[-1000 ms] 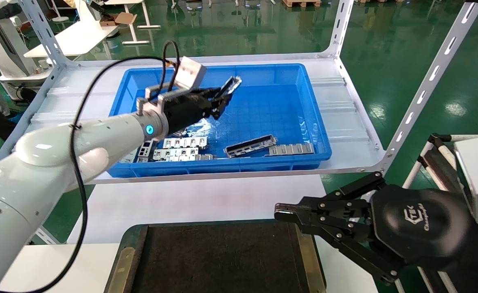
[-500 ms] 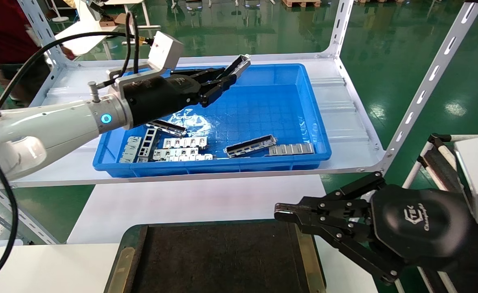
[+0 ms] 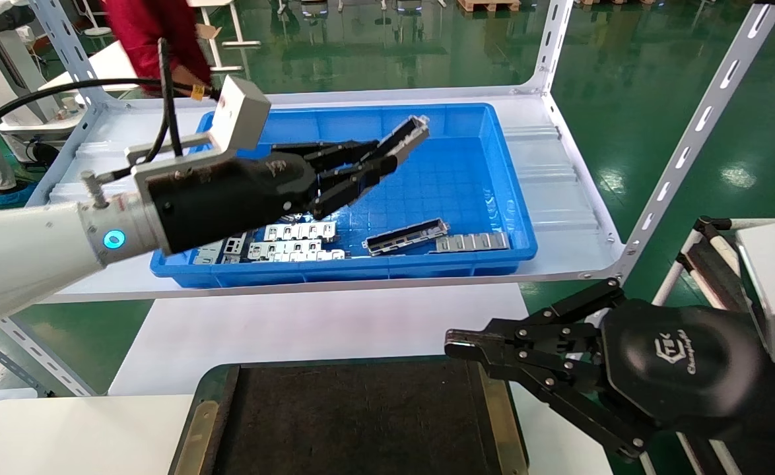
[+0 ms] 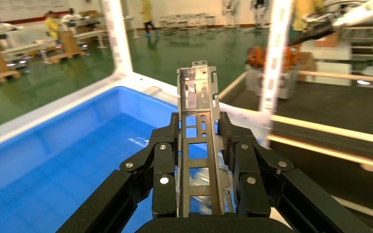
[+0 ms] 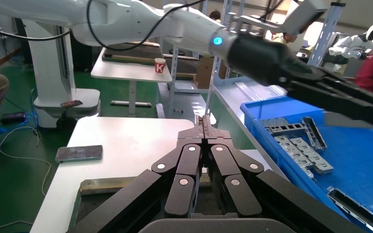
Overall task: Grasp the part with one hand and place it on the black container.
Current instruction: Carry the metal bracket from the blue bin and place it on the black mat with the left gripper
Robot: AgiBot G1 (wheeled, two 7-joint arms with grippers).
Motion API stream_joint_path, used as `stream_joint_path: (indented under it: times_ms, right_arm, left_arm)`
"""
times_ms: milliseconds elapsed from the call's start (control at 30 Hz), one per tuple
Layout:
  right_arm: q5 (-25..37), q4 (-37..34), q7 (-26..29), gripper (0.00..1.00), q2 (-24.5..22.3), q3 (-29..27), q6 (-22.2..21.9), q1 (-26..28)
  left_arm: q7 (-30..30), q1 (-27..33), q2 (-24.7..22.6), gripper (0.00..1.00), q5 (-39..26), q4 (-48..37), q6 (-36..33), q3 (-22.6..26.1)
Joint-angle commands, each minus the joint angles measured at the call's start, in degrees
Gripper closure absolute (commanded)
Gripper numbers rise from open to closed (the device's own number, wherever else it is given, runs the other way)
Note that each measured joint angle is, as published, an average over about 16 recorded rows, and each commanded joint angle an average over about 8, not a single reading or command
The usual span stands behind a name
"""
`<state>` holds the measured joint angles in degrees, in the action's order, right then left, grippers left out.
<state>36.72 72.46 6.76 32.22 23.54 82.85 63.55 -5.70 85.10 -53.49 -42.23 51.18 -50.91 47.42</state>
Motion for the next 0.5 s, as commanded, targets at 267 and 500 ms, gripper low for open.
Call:
stream_joint_path:
  times_ms: [267, 500]
  right_arm:
    - [0.0, 0.0, 0.0, 1.0, 0.0, 0.0, 0.0, 0.0]
    - [0.0, 0.0, 0.0, 1.0, 0.0, 0.0, 0.0, 0.0]
  left_arm:
    - [-4.8, -7.4, 8.3, 1.0, 1.7, 17.8, 3.7, 0.0]
    - [-5.4, -14.1, 12.4, 1.0, 1.8, 25.9, 5.6, 1.5]
